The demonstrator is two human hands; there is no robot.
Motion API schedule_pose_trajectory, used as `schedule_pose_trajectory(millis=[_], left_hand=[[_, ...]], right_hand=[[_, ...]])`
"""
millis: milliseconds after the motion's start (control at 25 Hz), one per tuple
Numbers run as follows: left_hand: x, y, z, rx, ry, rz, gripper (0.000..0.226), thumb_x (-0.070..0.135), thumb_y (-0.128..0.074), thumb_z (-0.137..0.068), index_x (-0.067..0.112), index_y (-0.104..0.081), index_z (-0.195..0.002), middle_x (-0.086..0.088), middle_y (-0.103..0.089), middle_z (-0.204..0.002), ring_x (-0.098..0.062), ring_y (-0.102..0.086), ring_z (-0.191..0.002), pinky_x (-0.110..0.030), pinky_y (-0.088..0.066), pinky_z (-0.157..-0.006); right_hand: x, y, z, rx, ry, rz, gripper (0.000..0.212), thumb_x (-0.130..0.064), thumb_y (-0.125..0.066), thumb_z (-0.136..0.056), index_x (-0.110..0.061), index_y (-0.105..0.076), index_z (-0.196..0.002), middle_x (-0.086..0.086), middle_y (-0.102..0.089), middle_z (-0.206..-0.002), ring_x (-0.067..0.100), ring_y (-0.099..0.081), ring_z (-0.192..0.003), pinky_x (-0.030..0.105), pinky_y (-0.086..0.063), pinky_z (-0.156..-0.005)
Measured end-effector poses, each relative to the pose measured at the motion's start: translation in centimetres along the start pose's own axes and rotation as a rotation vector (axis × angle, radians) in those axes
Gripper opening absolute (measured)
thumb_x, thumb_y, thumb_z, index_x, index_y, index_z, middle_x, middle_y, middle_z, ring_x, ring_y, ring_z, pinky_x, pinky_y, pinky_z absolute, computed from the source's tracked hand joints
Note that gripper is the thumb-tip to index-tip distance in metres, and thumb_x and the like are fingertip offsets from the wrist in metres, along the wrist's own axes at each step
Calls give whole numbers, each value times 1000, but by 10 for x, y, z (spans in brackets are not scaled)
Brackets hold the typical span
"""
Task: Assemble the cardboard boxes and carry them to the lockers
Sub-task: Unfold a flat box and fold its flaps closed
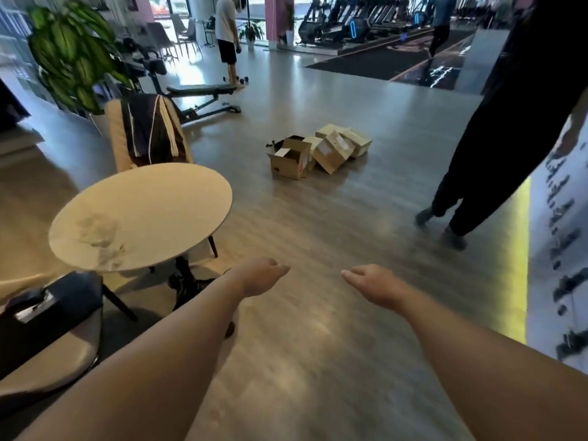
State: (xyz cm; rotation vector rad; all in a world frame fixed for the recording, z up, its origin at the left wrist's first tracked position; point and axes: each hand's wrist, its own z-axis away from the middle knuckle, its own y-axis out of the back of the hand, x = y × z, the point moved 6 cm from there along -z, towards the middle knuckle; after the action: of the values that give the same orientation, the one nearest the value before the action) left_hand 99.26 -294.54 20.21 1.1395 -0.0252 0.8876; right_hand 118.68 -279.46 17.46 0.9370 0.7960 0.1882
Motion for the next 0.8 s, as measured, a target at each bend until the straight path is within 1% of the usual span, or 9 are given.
schedule_pose_trajectory(millis=[120, 240, 320, 400, 480, 600, 680, 720, 800], left_hand=[[10, 46, -87, 4, 13, 0, 60, 52, -35, -104, 8, -52, -141, -10, -50, -147, -28, -46, -134, -36, -36, -106], [27, 85, -187, 24, 25, 14, 58, 50, -36, -104, 5, -55, -136, -12, -54, -143, -28, -48, -131, -35, -38, -106], [42, 111, -252, 57, 25, 29, 55, 49, -37, -105, 6, -58, -133, -13, -54, -142, -29, -49, -131, -35, -39, -104], [58, 137, -311, 71, 41, 39, 51, 48, -38, -105, 8, -62, -124, -14, -58, -137, -29, -52, -127, -33, -41, -99], [77, 167, -370, 87, 57, 14, 56, 52, -37, -103, 11, -62, -131, -12, -59, -138, -29, -53, -127, -36, -43, -103], [100, 212, -460, 125, 80, 14, 61, 57, -37, -101, 14, -60, -137, -10, -58, -140, -30, -52, -129, -37, -42, -105], [109, 235, -507, 122, 91, 2, 63, 61, -36, -99, 15, -59, -137, -9, -58, -140, -28, -53, -128, -38, -42, -106], [112, 246, -538, 114, 94, -8, 64, 61, -36, -99, 16, -59, -138, -9, -58, -141, -28, -53, -128, -38, -42, -106], [121, 274, -603, 99, 94, -40, 62, 59, -35, -101, 16, -56, -140, -9, -55, -143, -28, -51, -130, -38, -40, -106]], right_hand=[[4, 37, -86, -18, -15, -15, 52, -51, -46, -104, -11, -67, -130, 9, -65, -135, 26, -58, -126, 27, -42, -96], [19, 73, -194, -23, -15, 12, 58, -58, -44, -102, -16, -63, -137, 6, -59, -144, 26, -52, -134, 31, -41, -105], [31, 100, -269, -18, 12, 31, 61, -62, -42, -100, -18, -62, -138, 4, -58, -145, 25, -52, -134, 32, -40, -106], [38, 135, -335, -22, 27, 31, 60, -64, -41, -99, -20, -65, -133, 2, -62, -140, 25, -55, -130, 33, -43, -104], [42, 175, -398, -29, 25, 40, 62, -68, -40, -96, -22, -68, -126, 1, -65, -134, 25, -58, -125, 34, -44, -102], [45, 233, -490, 6, 23, 26, 77, -80, -35, -83, -23, -68, -124, 0, -66, -131, 25, -58, -124, 37, -45, -103], [48, 256, -537, 0, 28, 20, 68, -76, -38, -90, -24, -69, -120, 0, -67, -129, 27, -57, -124, 37, -44, -101], [50, 268, -567, -14, 26, 21, 63, -72, -39, -94, -24, -68, -123, 0, -66, -131, 26, -56, -125, 35, -43, -98], [60, 294, -630, -17, 0, 17, 66, -72, -39, -95, -25, -63, -134, -2, -61, -139, 25, -54, -130, 34, -41, -97]])
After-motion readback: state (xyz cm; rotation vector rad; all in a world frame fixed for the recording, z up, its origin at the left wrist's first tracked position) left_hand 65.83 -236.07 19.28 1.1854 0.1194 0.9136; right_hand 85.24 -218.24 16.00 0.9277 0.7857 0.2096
